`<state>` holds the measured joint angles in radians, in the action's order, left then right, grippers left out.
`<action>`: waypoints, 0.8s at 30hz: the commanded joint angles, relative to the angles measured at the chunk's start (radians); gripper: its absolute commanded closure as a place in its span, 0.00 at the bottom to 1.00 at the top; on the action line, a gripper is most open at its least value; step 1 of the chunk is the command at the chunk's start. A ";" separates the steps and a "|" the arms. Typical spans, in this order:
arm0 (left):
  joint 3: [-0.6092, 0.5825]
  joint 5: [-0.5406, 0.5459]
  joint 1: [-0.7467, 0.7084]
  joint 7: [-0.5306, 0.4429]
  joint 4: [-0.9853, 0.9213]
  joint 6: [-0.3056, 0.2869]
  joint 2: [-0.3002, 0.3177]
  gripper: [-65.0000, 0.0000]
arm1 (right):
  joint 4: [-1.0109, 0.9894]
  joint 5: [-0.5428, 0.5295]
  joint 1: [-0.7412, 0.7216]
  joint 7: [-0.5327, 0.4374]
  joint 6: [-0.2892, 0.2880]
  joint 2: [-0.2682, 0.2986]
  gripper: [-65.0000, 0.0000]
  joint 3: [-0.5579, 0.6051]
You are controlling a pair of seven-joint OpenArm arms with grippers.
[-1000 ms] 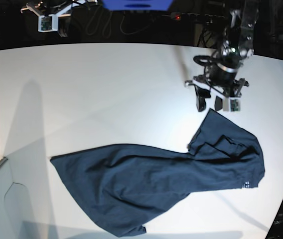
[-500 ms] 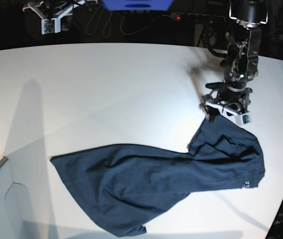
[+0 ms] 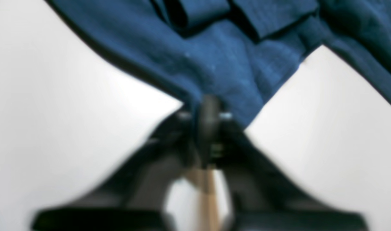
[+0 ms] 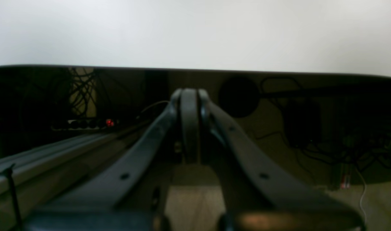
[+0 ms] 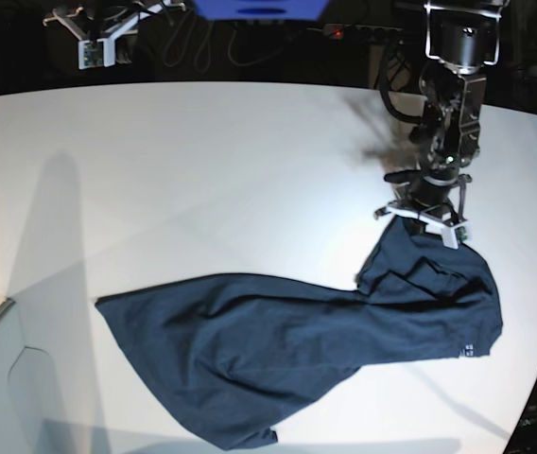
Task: Layout the t-shirt on the table in an organized manner, then fold the t-shirt properly
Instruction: 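Lower the left gripper onto the navy t-shirt's bunched end and grasp it, then lift the grasped shirt end with the left gripper, pulling it away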
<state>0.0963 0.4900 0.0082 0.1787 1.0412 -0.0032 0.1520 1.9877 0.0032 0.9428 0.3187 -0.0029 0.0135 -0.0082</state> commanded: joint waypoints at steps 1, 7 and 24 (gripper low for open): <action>-0.002 -0.001 -0.003 0.046 0.000 0.006 0.001 1.00 | 0.015 0.002 0.009 -0.019 0.001 -0.001 1.00 -0.002; 0.012 0.006 -0.083 0.048 0.129 0.006 0.033 1.00 | 0.015 0.002 -0.003 -0.019 0.001 0.001 1.00 0.000; 0.400 -0.001 -0.374 0.046 0.345 -0.004 0.080 1.00 | 0.015 0.002 -0.261 -0.019 -0.003 0.006 1.00 0.055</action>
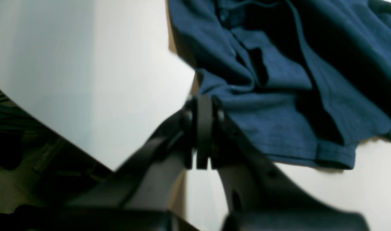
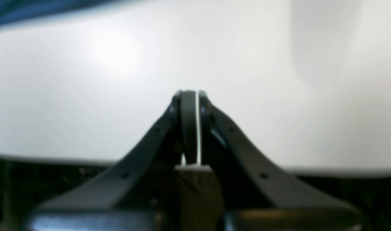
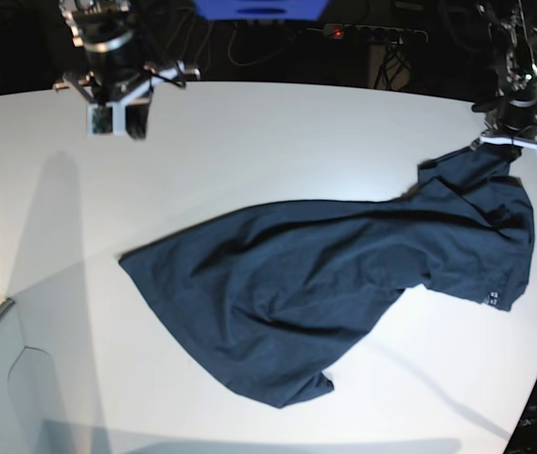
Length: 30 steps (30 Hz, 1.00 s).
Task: Layout the t-shirt on the table in an organized manner, then fold the t-shirt properly
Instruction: 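Lift the grasped shirt end with the left gripper, pulling it away, then lower the right gripper onto the shirt's opposite end and grasp it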
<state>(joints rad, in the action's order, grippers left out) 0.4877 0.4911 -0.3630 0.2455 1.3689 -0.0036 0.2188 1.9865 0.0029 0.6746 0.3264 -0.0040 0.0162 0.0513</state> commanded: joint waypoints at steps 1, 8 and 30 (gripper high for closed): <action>0.010 -0.002 -0.003 -0.021 0.013 -0.003 0.014 1.00 | 0.015 0.003 -0.025 -0.023 -0.001 0.005 1.00 0.009; 0.022 -0.002 -0.003 -0.021 0.013 -0.003 0.014 1.00 | 0.013 0.003 -0.304 0.304 -0.001 0.005 0.85 0.118; 0.024 -0.002 -0.005 -0.021 0.013 -0.003 0.012 1.00 | -0.728 0.003 -0.820 0.207 0.002 -0.006 0.43 0.127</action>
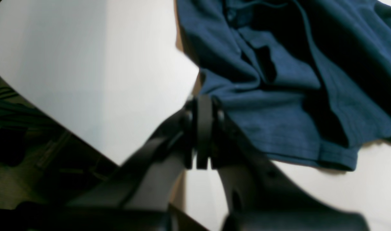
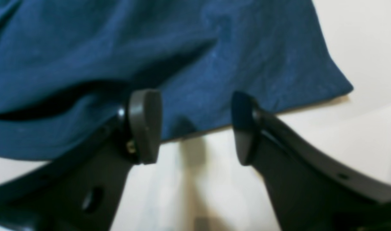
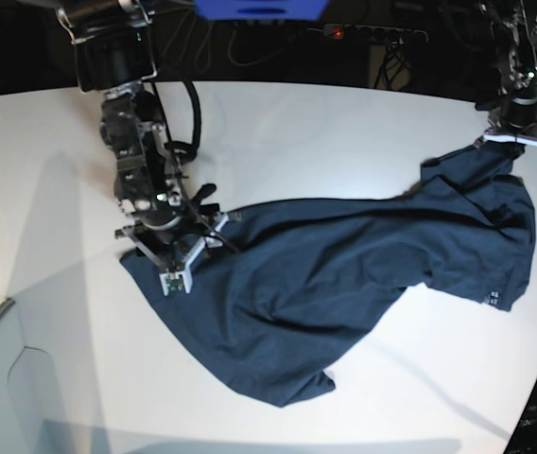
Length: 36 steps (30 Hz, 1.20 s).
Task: Layout the t-shirt on the table in an organized manner, then fold the t-shirt properly
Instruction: 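Lower the right gripper onto the shirt's opposite end and grasp it, then drag the grasped shirt end with the right gripper away from the left gripper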
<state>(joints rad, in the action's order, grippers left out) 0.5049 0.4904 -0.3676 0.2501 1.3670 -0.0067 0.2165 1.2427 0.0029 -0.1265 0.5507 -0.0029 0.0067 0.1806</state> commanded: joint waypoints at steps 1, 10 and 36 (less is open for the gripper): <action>0.007 -0.002 0.000 -0.025 0.015 0.000 0.014 1.00 | -0.001 0.003 -0.025 -0.030 0.001 0.013 0.42 -0.002; 0.007 -0.002 0.000 -0.028 0.015 0.000 0.014 1.00 | -0.217 0.003 -0.080 -0.110 0.002 0.020 0.40 -0.059; 0.096 -0.002 -0.017 -0.031 0.015 -0.005 0.016 1.00 | 0.351 0.003 0.230 -0.106 -0.004 0.057 1.00 -0.060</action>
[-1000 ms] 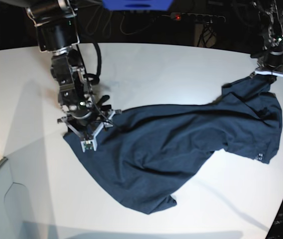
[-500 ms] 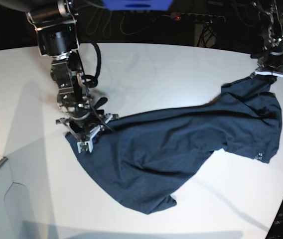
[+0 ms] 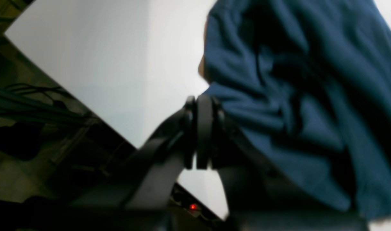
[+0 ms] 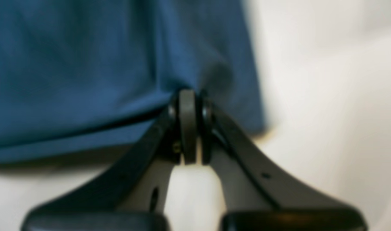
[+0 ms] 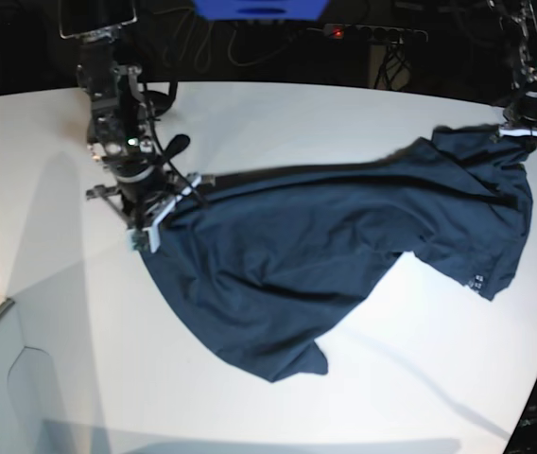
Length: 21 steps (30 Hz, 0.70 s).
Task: Layout the t-shirt on the table in an organized manner, then fold the t-shirt properly
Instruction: 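Drag the grasped shirt end with the right gripper away from the left gripper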
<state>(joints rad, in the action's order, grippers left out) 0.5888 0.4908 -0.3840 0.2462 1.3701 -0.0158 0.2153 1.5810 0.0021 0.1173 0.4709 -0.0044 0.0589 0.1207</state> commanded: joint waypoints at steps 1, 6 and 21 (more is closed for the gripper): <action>0.024 -0.002 0.000 -0.028 0.012 -0.017 0.019 1.00 | 0.060 0.003 0.005 -0.027 -0.003 0.005 1.00 0.000; 0.069 -0.002 0.003 -0.021 0.012 -0.164 0.028 1.00 | 0.216 0.003 0.046 -0.027 -0.003 0.005 1.00 -0.002; 0.084 -0.010 -0.003 -0.021 -0.008 -0.186 0.051 1.00 | 0.290 0.003 -0.120 -0.027 -0.003 -0.038 1.00 -0.003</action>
<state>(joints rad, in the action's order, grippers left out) 0.6643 0.4816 -0.3820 0.2455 1.3540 -0.2001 0.2523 1.8507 0.0002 0.0242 0.4843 -0.0063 0.0193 0.1196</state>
